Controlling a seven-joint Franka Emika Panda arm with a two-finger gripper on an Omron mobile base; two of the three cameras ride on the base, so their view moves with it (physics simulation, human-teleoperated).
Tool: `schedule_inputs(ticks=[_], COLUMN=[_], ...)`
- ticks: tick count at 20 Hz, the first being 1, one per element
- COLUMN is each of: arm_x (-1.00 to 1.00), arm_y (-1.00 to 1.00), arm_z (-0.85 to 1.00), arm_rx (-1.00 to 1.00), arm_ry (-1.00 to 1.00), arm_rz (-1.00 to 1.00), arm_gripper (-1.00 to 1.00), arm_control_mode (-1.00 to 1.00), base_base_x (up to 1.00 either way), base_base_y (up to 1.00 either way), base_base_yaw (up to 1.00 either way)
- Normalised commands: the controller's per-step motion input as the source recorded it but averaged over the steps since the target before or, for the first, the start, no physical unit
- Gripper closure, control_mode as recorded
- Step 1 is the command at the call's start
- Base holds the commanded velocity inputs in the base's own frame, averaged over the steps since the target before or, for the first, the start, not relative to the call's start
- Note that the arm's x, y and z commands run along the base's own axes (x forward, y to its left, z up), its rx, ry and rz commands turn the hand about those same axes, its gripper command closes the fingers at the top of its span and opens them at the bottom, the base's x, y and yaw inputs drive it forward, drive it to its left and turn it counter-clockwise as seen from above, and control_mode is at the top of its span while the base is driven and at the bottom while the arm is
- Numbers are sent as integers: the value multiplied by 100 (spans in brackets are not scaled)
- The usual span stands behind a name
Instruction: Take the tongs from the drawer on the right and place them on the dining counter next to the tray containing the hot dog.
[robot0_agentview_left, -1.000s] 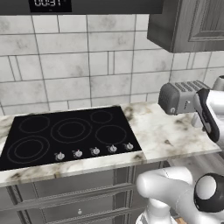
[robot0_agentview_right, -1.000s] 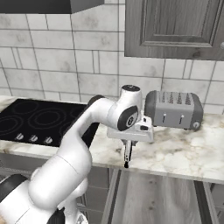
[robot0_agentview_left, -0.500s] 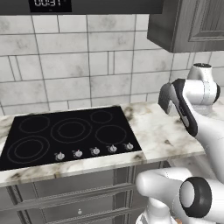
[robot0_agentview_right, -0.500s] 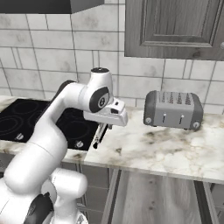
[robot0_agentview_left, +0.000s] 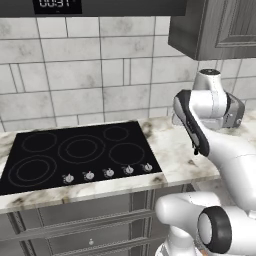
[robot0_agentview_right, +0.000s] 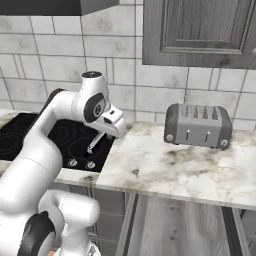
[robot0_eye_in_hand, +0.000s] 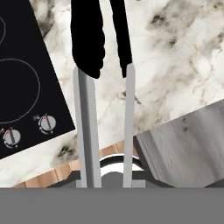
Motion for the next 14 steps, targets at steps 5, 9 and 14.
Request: schedule_inputs(ticks=[5, 9, 14], arm_x=[0, 0, 0], arm_y=[52, 22, 2], arm_z=[6, 14, 11], arm_rx=[-1, 0, -3], arm_ry=[-11, -10, -6], arm_rz=[-5, -1, 8], arm_gripper=[100, 100, 100], arm_control_mode=[-100, -100, -100], base_base_x=[0, 0, 0], base_base_y=[0, 0, 0], base_base_yaw=[0, 0, 0])
